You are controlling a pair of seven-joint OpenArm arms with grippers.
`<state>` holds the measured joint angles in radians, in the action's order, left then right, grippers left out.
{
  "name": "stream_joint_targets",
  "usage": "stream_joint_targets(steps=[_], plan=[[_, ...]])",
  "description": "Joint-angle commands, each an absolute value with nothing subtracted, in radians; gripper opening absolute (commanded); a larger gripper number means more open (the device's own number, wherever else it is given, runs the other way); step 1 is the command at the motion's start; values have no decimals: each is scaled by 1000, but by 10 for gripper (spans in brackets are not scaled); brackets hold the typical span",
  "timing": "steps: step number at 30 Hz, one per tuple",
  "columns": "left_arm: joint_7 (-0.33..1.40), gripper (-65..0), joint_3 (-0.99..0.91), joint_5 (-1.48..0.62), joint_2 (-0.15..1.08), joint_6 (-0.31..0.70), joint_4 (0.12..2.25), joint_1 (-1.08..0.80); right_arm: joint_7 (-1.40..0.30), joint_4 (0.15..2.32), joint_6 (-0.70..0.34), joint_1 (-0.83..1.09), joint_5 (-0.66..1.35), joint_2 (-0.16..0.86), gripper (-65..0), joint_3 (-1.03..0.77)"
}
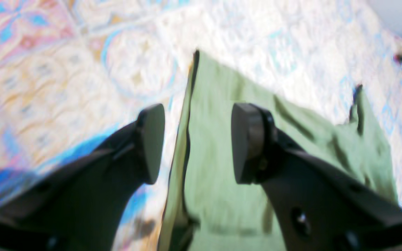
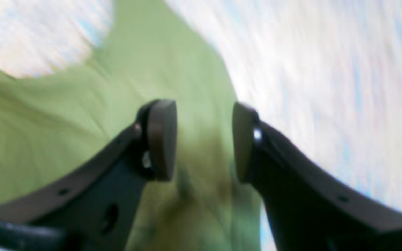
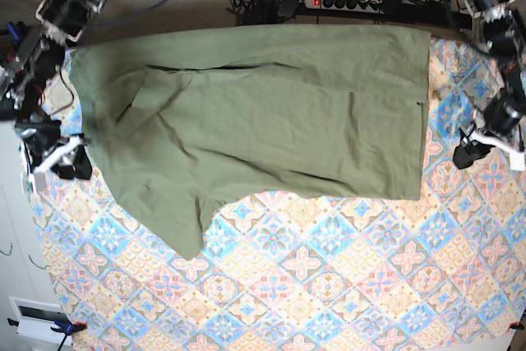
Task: Layout the t-shirt on the table in an organized manner, then fold the t-shirt properly
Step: 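Release the shirt and move both grippers to its side edges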
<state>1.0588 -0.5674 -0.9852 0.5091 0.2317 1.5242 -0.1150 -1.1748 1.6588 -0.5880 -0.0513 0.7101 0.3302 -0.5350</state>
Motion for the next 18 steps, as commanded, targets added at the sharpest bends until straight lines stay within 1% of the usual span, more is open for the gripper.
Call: stream_joint_targets(steps=[1,3,6,8,12,18], plan=[[1044,-346,-568,-986,527,237,1514,-82,-1176,1666,-585,-47,679,354,-398,-539],[1041,-343,-526,-958,526,237,1448,-4,-1170,1647,-585,-74,636,352,-398,-532],[1033,-342,-441,-901,522,237,1337,117,-1145,1593,-585,-111,625,349,-398,-506],[992,-343,-415,-862,507,237,1265,179,-1127,1567,-585,-131,625,349,-398,-489],[937,-343,-364,-806,495,237,1142,257,-1104,1547,-585,-137,625,349,-398,-479],[852,-341,-286,-751,463,236,1013,329,-1099,1547,-585,-137,625,349,-398,-479]])
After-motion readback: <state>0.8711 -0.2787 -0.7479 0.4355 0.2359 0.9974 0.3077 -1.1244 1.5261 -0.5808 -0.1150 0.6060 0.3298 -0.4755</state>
